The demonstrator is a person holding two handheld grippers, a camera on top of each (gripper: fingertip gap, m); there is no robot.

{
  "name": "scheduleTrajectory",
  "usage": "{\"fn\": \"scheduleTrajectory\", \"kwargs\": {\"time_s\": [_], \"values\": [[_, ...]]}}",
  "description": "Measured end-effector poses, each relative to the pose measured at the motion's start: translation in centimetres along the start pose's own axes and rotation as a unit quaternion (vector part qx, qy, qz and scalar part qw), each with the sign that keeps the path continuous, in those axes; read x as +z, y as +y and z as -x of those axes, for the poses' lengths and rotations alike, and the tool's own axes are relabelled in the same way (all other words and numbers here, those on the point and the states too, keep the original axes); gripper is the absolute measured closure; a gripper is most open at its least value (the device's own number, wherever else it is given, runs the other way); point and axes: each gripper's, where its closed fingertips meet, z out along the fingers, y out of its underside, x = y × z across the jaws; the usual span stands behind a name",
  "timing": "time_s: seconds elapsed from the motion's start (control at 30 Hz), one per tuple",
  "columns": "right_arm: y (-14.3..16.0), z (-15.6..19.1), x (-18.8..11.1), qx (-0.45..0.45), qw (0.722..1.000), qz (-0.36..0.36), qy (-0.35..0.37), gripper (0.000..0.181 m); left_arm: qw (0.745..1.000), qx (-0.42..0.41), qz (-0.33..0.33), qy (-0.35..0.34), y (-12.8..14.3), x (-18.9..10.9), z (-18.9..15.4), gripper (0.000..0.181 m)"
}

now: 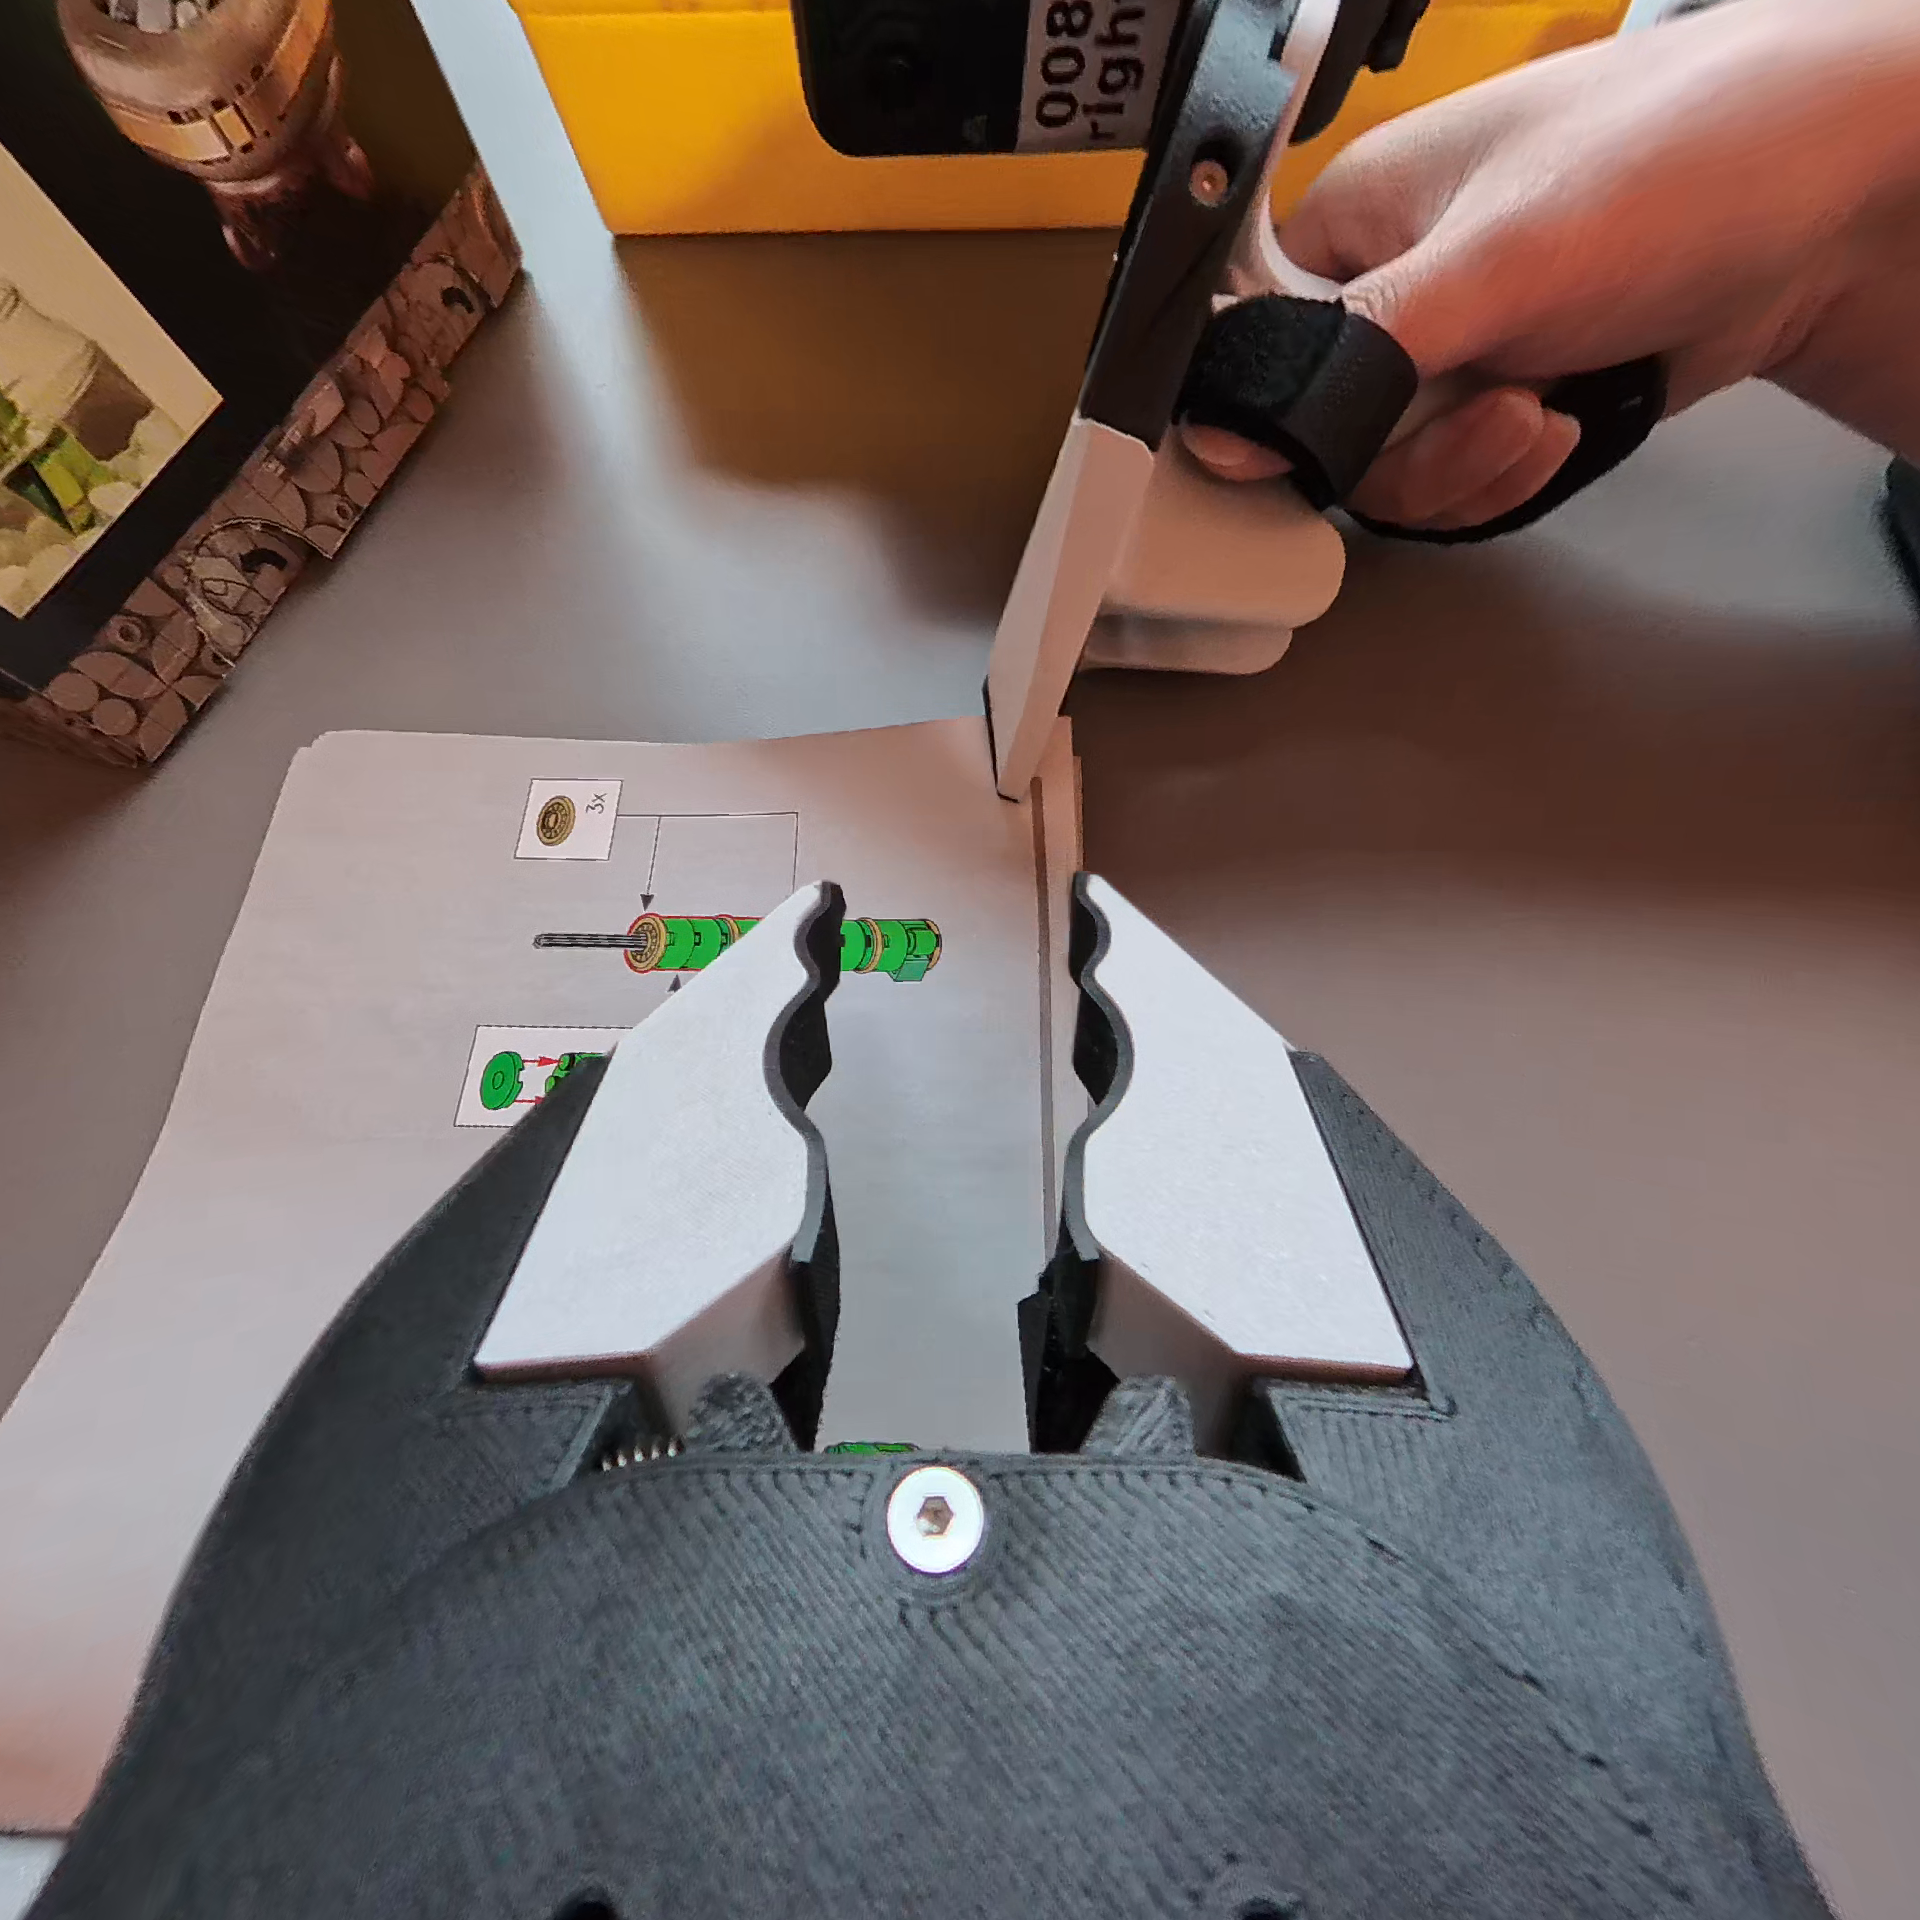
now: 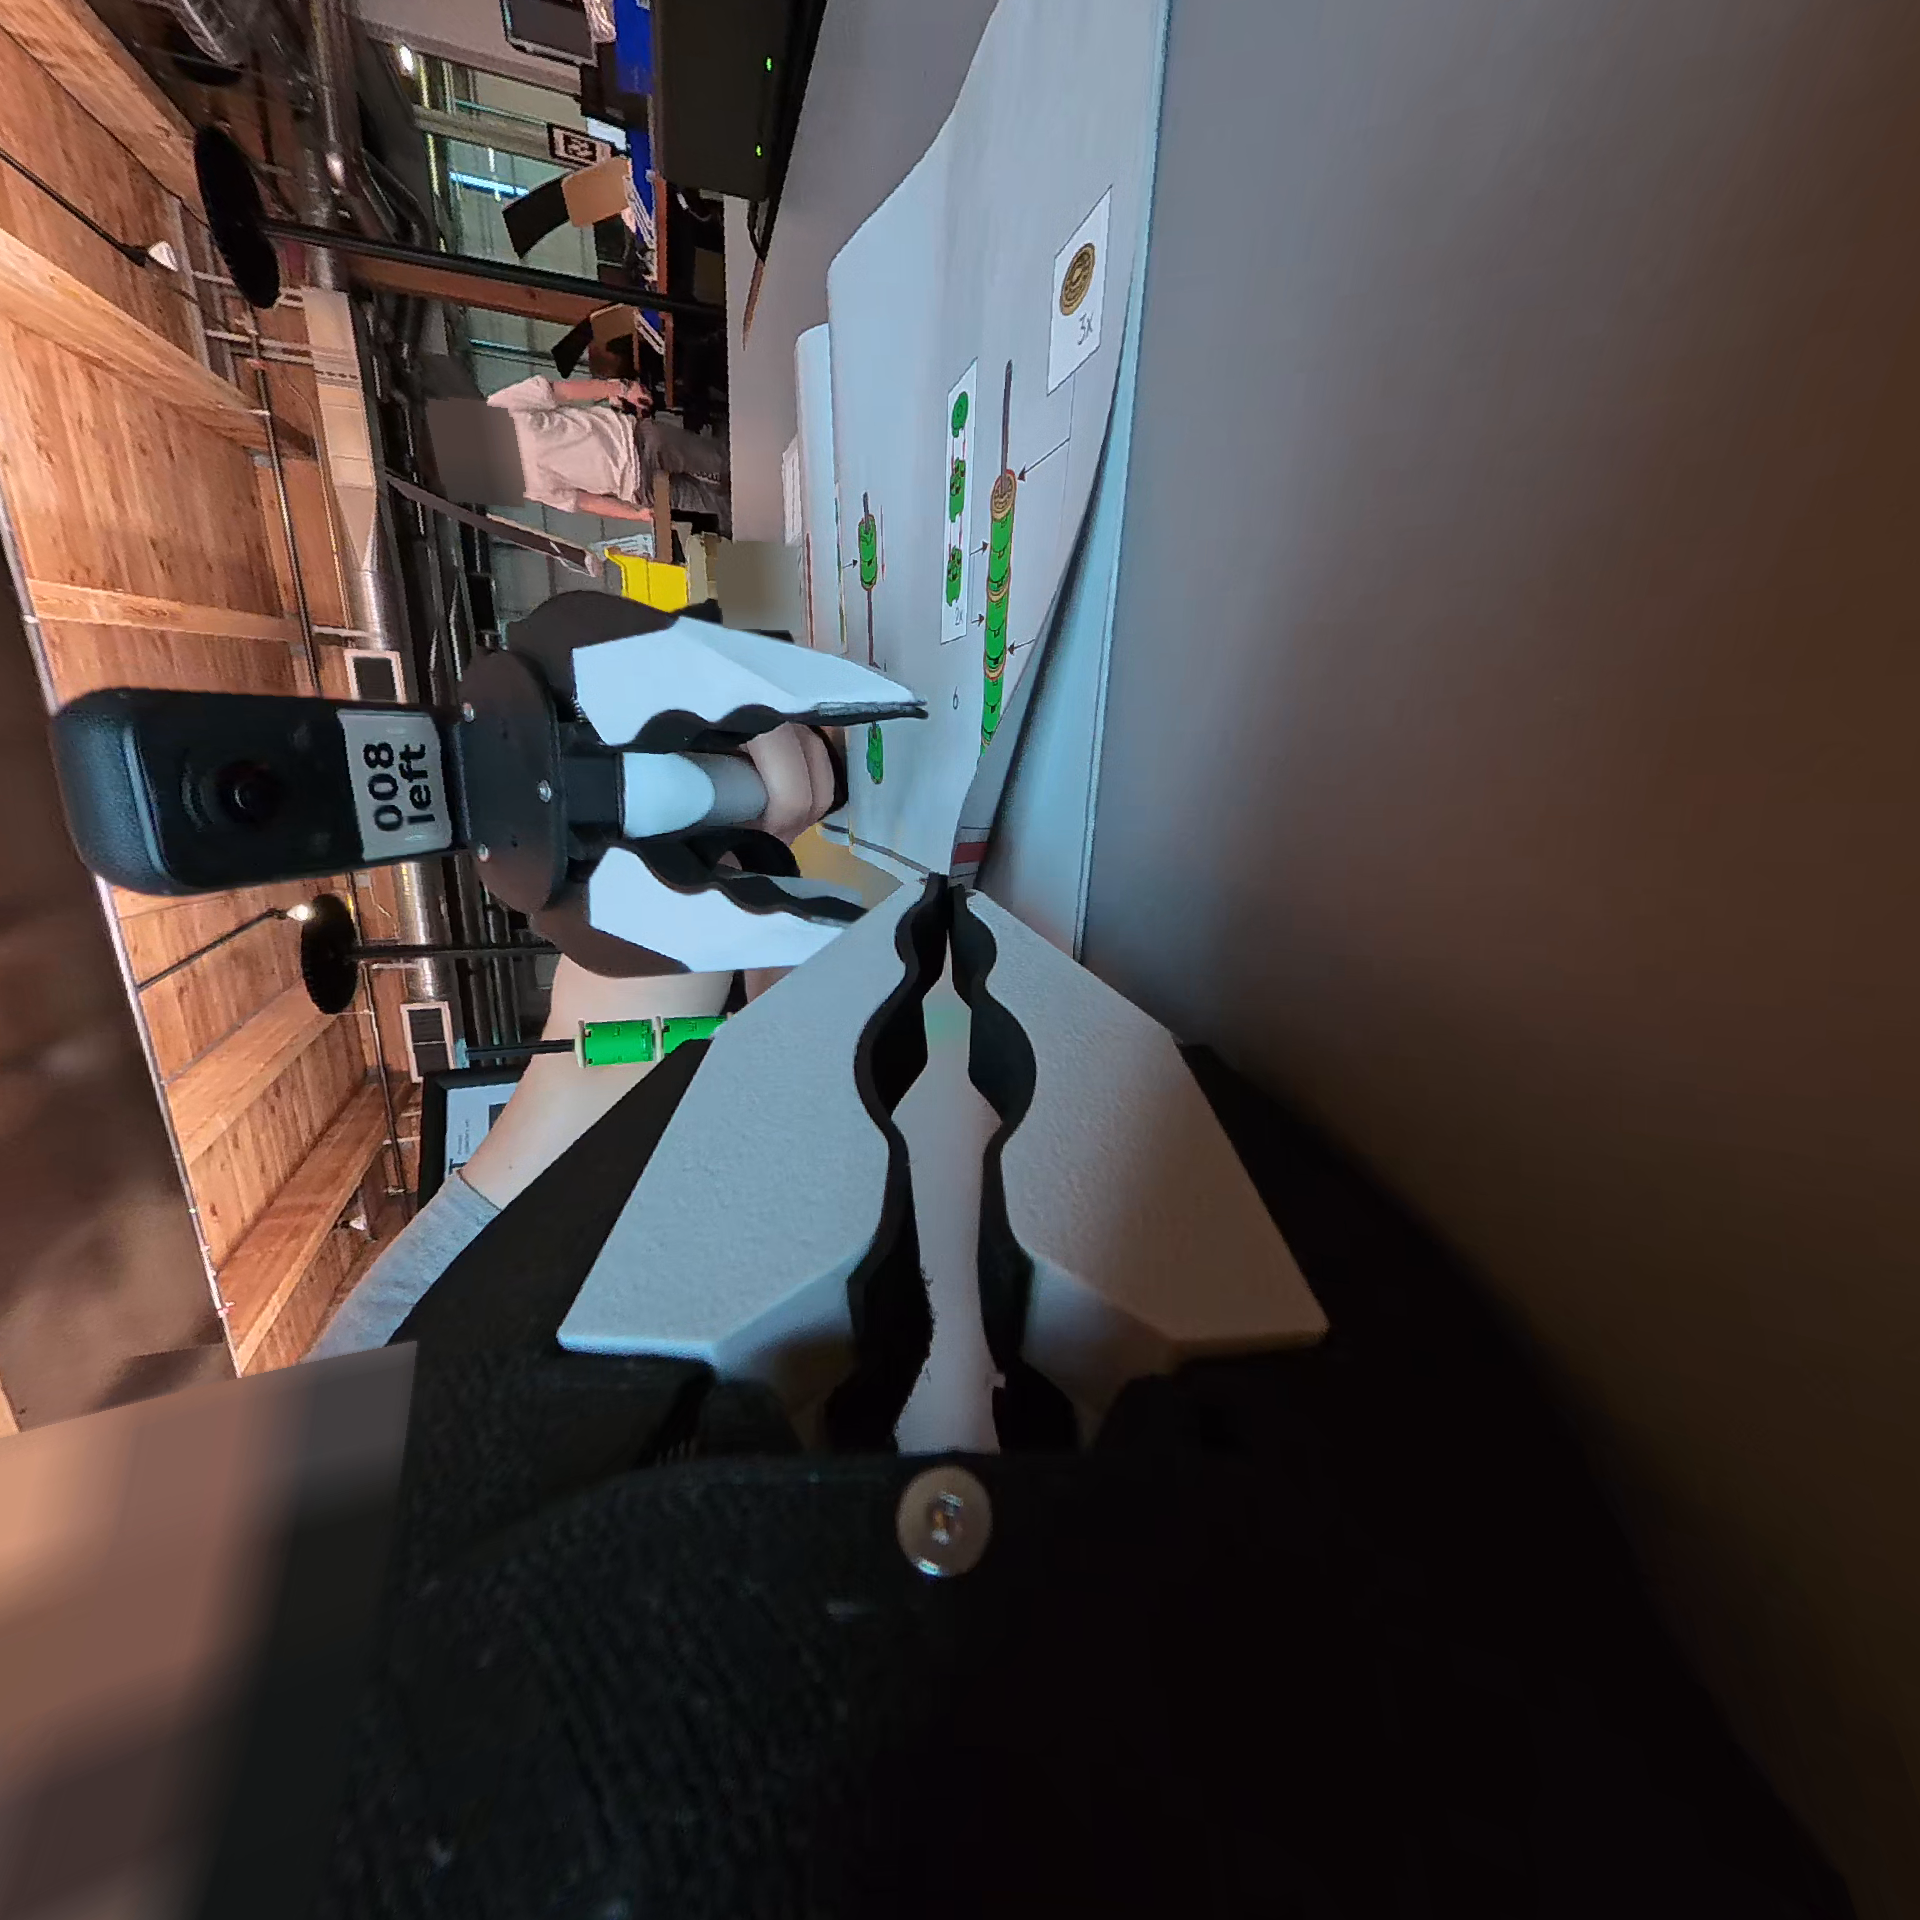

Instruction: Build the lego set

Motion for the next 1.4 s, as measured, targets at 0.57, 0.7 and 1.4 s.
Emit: {"fn": "scheduleTrajectory", "kwargs": {"time_s": [0.57, 0.7, 1.4], "values": [[-0.2, 0.8, 0.2, -0.002, 1.000, -0.006, -0.021, 0.181, 0.990, 0.115, 0.038, -0.066, 0.6, -0.5, 0.5, 0.132], [-0.2, 0.9, 0.4, -0.003, 1.000, -0.004, -0.024, 0.181, 0.986, 0.136, 0.048, -0.084, 0.7, -0.4, 0.4, 0.131], [-0.4, 2.4, 0.8, 0.007, 0.998, -0.016, -0.067, 0.181, 0.977, 0.135, 0.031, -0.160, -0.3, -1.6, 1.2, 0.120]]}}
